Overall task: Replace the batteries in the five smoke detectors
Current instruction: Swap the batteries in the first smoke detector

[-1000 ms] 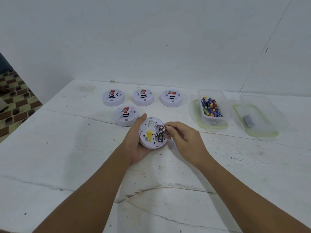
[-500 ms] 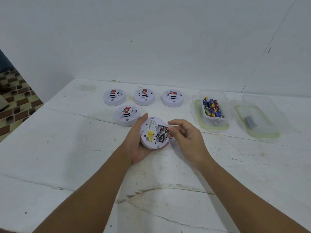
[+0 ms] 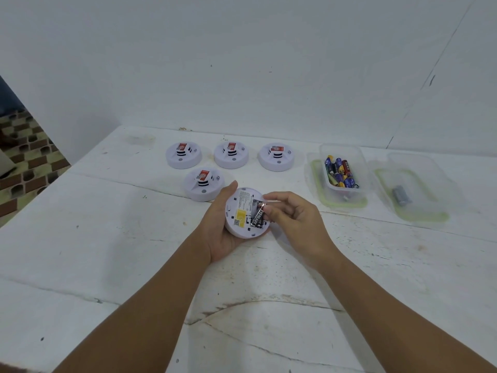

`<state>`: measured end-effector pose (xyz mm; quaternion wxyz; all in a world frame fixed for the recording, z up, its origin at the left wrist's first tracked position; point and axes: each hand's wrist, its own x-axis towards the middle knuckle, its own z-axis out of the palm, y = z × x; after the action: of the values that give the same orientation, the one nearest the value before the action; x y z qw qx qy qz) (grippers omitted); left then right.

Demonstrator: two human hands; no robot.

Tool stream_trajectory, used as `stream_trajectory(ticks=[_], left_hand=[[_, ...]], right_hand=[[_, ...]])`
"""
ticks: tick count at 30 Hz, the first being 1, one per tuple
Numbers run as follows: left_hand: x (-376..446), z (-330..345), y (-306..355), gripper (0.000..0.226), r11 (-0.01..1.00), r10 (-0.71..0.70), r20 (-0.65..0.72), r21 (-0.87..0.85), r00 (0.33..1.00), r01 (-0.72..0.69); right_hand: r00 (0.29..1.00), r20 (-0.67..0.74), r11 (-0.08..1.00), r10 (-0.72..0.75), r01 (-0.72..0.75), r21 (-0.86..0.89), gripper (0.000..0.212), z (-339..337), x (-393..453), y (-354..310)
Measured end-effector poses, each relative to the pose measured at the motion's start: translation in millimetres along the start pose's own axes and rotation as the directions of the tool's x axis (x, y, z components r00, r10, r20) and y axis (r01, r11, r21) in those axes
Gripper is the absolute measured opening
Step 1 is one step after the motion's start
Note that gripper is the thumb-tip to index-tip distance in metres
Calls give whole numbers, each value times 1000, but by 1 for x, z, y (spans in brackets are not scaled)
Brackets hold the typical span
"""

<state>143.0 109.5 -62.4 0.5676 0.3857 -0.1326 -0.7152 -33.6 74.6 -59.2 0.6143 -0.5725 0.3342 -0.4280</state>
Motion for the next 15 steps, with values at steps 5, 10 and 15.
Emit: stream_trajectory(ticks=[5, 10, 15], left_hand=[[1, -1, 0, 58, 1000, -5, 7, -5, 1000, 5], [2, -1, -1, 58, 1000, -13, 27, -18, 1000, 13], [3, -2, -1, 60, 1000, -10, 28, -13, 1000, 10]], right_hand=[[997, 43, 988, 64, -69, 141, 26, -2, 1, 1], [996, 41, 985, 76, -81, 151, 24, -1, 1, 2], [997, 4, 988, 83, -83, 132, 19, 0, 4, 3]])
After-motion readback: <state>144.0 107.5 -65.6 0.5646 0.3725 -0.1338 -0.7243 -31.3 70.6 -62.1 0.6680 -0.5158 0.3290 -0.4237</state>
